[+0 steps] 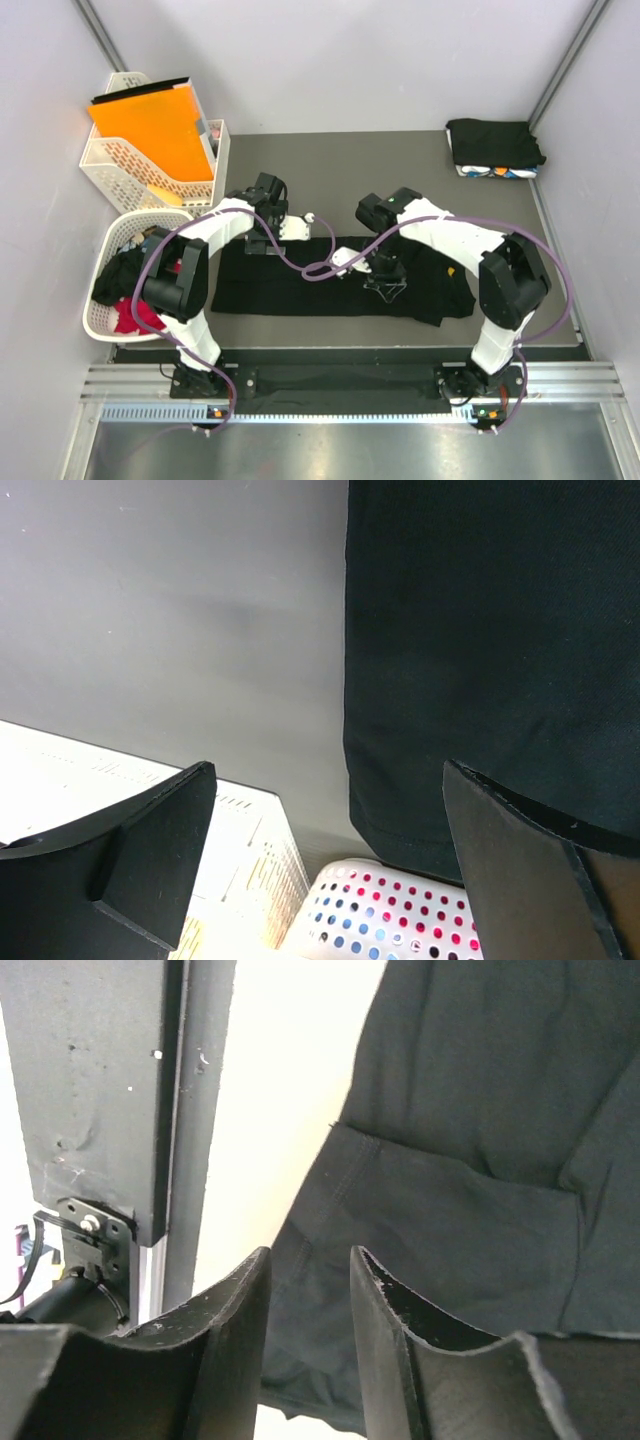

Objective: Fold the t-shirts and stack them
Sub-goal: Fold the other side of the tshirt into a rectangle

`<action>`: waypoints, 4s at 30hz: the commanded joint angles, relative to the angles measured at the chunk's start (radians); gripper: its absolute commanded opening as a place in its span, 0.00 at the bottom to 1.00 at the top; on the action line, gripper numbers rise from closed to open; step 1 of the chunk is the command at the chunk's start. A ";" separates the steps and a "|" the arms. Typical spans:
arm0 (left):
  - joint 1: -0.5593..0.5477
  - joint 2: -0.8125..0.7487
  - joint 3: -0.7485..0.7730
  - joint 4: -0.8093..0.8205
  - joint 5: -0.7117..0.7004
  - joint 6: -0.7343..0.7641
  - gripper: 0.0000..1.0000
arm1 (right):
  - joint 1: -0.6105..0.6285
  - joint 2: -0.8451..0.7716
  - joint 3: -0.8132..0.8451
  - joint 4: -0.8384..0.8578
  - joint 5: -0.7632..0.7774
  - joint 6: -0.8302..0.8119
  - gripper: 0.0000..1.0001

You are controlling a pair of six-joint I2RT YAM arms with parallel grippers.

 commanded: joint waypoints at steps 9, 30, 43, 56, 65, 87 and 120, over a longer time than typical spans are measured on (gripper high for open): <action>-0.004 -0.004 -0.009 0.064 0.011 0.027 0.99 | -0.303 0.004 0.137 0.252 0.075 0.263 0.37; 0.001 0.056 -0.023 0.188 -0.055 0.019 0.99 | -0.673 0.302 0.438 0.140 -0.162 0.447 0.27; -0.001 0.107 -0.006 0.187 -0.064 0.007 0.99 | -0.781 0.388 0.445 -0.001 -0.298 0.454 0.28; -0.001 0.124 0.032 0.173 -0.061 0.001 0.99 | -0.840 0.348 0.399 -0.042 -0.268 0.458 0.30; -0.004 0.116 0.020 0.168 -0.053 -0.011 0.99 | -0.871 0.277 0.292 -0.021 -0.246 0.446 0.33; -0.017 0.122 0.029 0.168 -0.036 -0.013 0.99 | -0.870 0.308 0.237 0.125 -0.243 0.503 0.33; -0.017 0.146 0.027 0.179 -0.038 -0.008 0.99 | -0.864 0.274 0.194 0.186 -0.145 0.504 0.00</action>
